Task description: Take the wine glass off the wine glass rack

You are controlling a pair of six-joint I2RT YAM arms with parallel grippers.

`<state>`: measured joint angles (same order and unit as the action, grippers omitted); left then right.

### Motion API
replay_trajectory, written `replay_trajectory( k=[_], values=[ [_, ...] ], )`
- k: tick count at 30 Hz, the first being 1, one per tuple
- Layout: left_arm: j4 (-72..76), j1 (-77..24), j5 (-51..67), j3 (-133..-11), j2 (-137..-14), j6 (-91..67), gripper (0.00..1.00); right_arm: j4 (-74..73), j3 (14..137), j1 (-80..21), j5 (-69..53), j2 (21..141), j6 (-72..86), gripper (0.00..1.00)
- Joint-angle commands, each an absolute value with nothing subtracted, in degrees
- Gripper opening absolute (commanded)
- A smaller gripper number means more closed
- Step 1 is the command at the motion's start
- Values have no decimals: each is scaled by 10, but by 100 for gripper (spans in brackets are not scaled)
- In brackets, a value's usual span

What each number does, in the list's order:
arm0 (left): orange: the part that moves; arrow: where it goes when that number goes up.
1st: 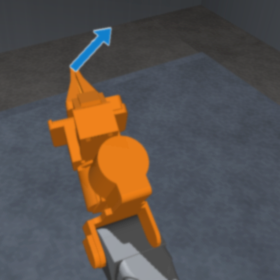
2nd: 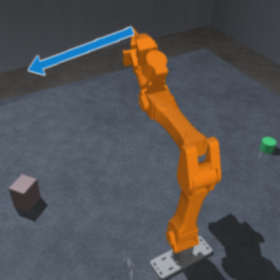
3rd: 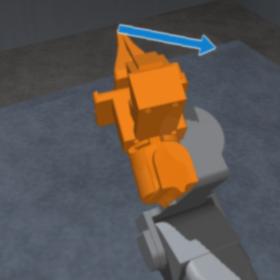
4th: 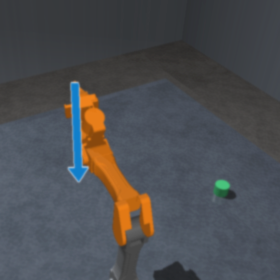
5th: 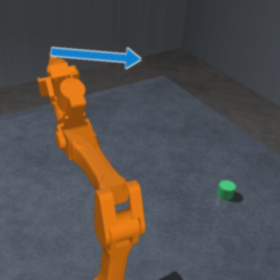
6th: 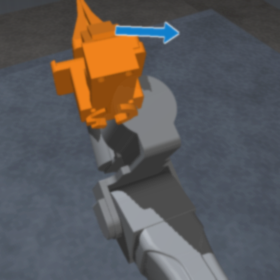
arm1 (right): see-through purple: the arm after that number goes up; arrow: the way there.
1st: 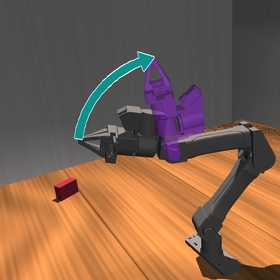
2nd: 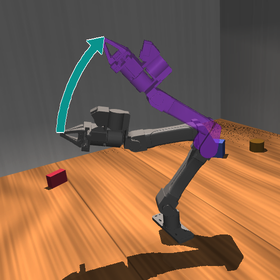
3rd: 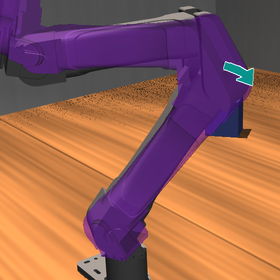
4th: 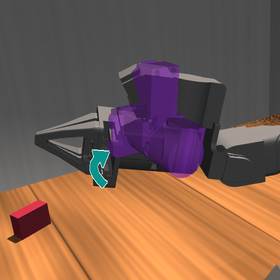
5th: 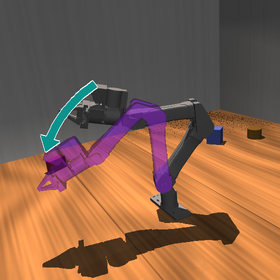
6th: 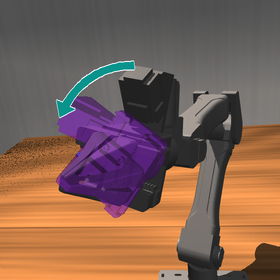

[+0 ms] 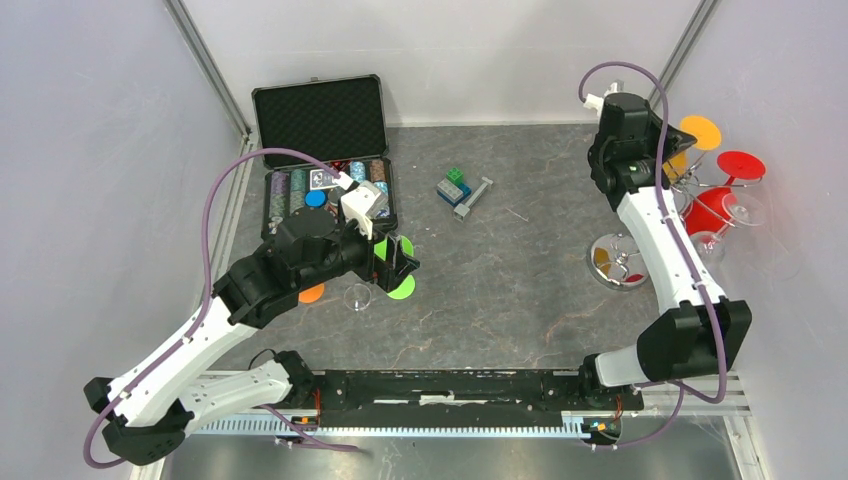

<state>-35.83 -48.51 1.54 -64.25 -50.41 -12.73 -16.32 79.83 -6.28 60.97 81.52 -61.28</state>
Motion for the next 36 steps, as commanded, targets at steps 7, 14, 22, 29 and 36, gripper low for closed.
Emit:
replay_trajectory(
  k=[7,14,22,29,36],
  values=[
    [-336,-487,2,-643,-502,-129,100,-161,890,-92,553,822,-551,0],
    [-335,-487,2,-645,-508,-130,100,-104,893,-93,563,833,-517,0],
    [-334,-487,-19,-644,-512,-132,100,-94,923,-93,437,812,-351,0],
    [-333,-487,-51,-654,-521,-154,100,-130,886,-94,177,746,-186,0],
    [-292,-486,-58,-681,-510,-202,100,-101,757,-95,-58,659,-32,0]
  ],
)
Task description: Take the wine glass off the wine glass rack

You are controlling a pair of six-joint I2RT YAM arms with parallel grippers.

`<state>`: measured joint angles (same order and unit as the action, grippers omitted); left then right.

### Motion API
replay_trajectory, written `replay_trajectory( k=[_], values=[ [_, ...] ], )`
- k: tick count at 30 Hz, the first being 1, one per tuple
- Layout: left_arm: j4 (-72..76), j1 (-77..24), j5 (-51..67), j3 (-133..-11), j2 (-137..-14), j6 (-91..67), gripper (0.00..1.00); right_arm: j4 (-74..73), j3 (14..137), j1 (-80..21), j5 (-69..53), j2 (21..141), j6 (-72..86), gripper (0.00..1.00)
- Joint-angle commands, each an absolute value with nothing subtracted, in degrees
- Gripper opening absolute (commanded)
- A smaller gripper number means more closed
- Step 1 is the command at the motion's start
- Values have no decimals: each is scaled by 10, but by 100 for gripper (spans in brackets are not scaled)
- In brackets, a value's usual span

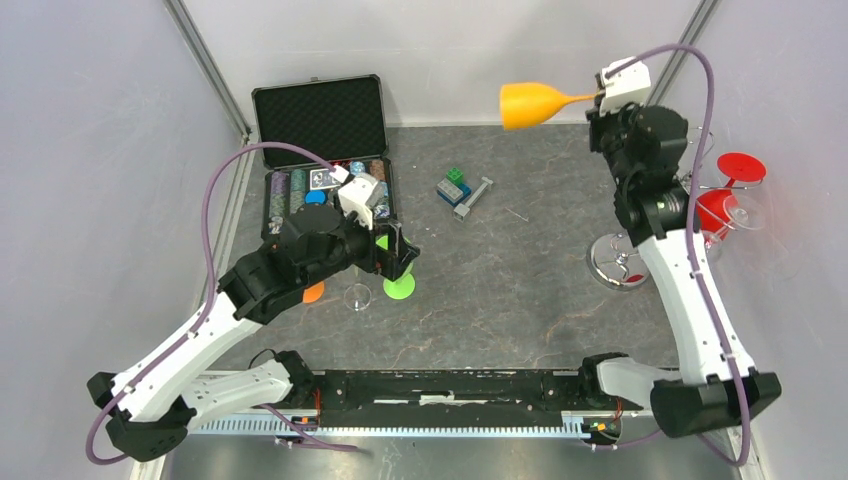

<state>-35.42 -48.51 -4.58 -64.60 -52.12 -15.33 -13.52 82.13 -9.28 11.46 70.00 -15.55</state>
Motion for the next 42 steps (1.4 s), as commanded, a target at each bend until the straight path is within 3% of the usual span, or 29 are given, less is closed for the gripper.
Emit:
replay_trajectory(
  k=[1,10,18,31,39,42],
  values=[
    [-283,-485,-58,-683,-508,-210,100,-90,734,-96,-86,646,-14,0],
    [-144,-485,35,-678,-541,-306,100,-21,593,-128,-259,573,70,0],
    [-86,-486,2,-667,-572,-394,94,90,513,-146,-310,525,136,0],
    [-51,-486,30,-672,-602,-425,50,123,479,-160,-308,522,130,0],
    [-72,-486,22,-691,-625,-404,2,127,478,-163,-308,529,124,1],
    [-99,-485,7,-705,-633,-375,2,98,486,-163,-285,524,88,31]
  ],
)
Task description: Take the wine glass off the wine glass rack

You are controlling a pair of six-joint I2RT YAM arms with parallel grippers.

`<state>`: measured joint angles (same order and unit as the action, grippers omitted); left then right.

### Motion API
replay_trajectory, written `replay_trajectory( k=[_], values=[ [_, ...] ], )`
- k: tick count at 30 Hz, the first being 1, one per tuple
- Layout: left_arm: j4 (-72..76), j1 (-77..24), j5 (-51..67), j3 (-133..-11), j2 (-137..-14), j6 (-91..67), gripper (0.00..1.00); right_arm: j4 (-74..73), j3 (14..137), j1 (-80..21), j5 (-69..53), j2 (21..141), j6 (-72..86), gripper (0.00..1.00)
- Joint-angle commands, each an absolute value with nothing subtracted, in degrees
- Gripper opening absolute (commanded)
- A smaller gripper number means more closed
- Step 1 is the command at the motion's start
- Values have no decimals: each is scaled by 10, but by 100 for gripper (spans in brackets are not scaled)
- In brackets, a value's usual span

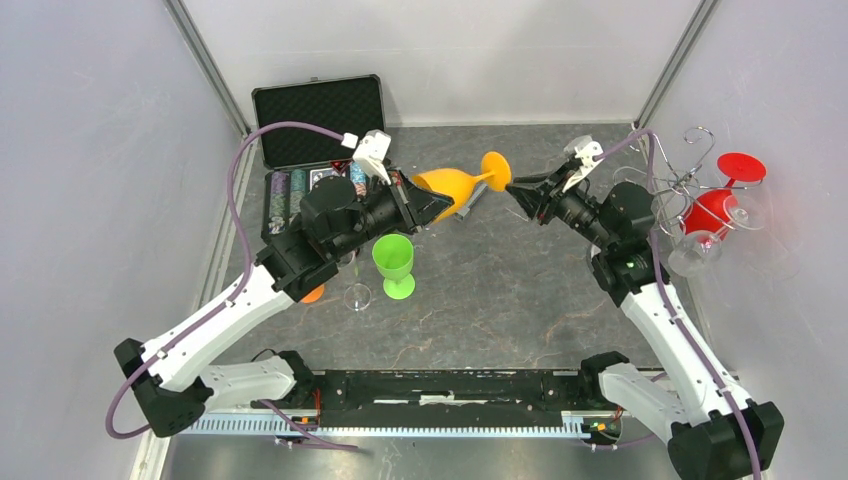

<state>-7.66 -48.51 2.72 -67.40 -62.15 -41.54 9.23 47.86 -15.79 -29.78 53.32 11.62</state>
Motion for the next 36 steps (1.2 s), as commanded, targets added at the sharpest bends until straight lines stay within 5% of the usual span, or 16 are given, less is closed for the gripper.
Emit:
replay_trajectory(
  k=[1,2,5,21,32,36],
  values=[
    [-114,-485,3,-712,-636,-364,2,85,490,-163,-270,519,69,40],
    [-134,-485,2,-722,-641,-349,2,71,495,-163,-254,514,50,50],
    [-219,-486,-23,-766,-674,-304,2,31,518,-163,-192,499,18,59],
    [-644,-555,-81,-1105,-1029,-188,2,-36,569,-163,-4,389,-15,64],
    [-717,-570,-101,-1141,-1122,-169,3,-59,560,-163,70,370,-48,65],
    [-718,-570,-112,-1135,-1125,-169,11,-59,560,-162,70,369,-49,66]
  ],
)
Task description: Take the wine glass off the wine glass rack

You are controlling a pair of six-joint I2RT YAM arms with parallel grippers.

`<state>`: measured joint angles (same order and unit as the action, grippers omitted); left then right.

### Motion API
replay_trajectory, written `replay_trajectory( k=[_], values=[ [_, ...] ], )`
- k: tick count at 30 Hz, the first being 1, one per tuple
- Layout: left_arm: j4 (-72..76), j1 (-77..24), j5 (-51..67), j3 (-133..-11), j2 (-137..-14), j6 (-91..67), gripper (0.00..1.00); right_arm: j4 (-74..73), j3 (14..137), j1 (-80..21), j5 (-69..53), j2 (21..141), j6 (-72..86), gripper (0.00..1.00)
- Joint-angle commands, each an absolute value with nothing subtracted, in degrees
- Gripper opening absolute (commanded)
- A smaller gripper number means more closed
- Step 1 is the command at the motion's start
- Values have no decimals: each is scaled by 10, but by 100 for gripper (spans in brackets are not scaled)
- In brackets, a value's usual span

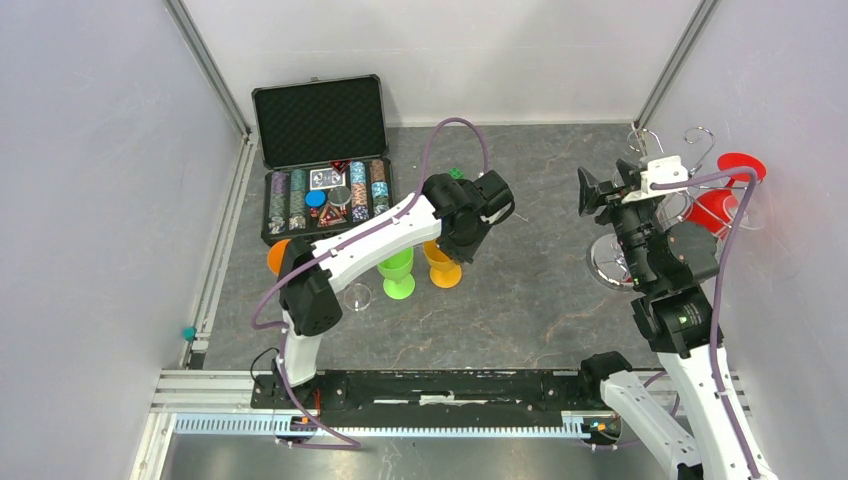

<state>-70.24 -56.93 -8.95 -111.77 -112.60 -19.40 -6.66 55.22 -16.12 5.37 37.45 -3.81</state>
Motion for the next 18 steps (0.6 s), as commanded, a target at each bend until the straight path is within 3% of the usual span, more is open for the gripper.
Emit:
replay_trajectory(
  k=[1,7,18],
  values=[
    [-719,-570,-115,-1134,-1125,-169,13,-60,560,-162,72,371,-49,66],
    [-718,-570,-120,-1135,-1118,-165,26,-86,581,-163,78,381,-38,66],
    [-584,-570,-110,-1081,-956,-156,67,-197,698,-163,159,431,-84,68]
  ],
)
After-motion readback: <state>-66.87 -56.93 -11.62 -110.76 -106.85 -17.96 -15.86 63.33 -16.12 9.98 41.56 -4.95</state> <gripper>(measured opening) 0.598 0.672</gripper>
